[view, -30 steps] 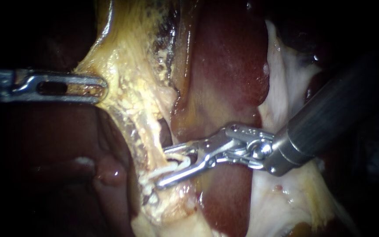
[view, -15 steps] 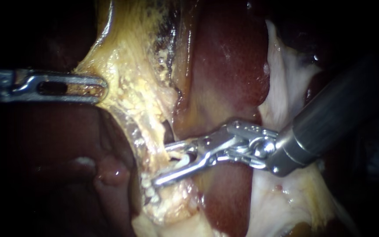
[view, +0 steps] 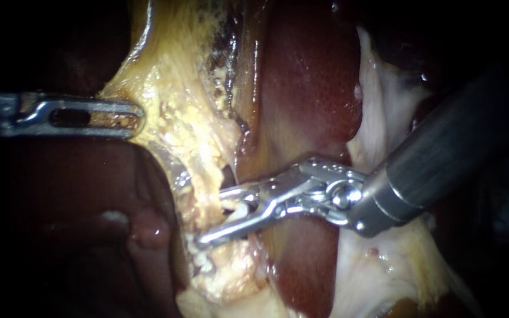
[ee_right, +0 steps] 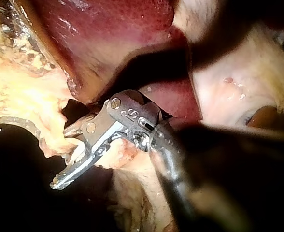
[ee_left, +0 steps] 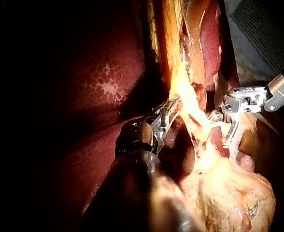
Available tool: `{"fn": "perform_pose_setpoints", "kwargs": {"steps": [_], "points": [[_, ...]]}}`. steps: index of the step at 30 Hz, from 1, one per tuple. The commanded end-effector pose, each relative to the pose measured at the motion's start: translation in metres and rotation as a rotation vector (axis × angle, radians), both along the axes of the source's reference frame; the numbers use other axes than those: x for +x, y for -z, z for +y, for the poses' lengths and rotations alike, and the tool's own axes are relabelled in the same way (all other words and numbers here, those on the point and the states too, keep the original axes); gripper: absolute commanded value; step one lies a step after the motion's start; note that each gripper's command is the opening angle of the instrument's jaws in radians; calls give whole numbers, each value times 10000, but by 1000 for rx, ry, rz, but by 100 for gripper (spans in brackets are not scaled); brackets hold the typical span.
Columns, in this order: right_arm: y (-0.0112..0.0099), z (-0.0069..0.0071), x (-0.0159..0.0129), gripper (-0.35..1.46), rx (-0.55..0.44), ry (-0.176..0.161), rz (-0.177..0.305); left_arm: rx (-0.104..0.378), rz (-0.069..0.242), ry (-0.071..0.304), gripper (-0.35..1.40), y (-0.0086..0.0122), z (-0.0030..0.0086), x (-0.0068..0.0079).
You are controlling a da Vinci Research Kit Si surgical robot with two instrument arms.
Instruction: Clipping third clip left tube
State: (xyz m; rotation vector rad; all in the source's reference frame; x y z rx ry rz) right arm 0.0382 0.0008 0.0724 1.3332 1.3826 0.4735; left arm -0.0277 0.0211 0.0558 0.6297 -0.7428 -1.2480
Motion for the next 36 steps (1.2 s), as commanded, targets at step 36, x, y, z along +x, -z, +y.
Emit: {"fn": "perform_pose_setpoints", "kwargs": {"steps": [36], "points": [[-65,31,-46,54,-45,-45,-133,0,0,-1,-35,-1,1,2]]}}
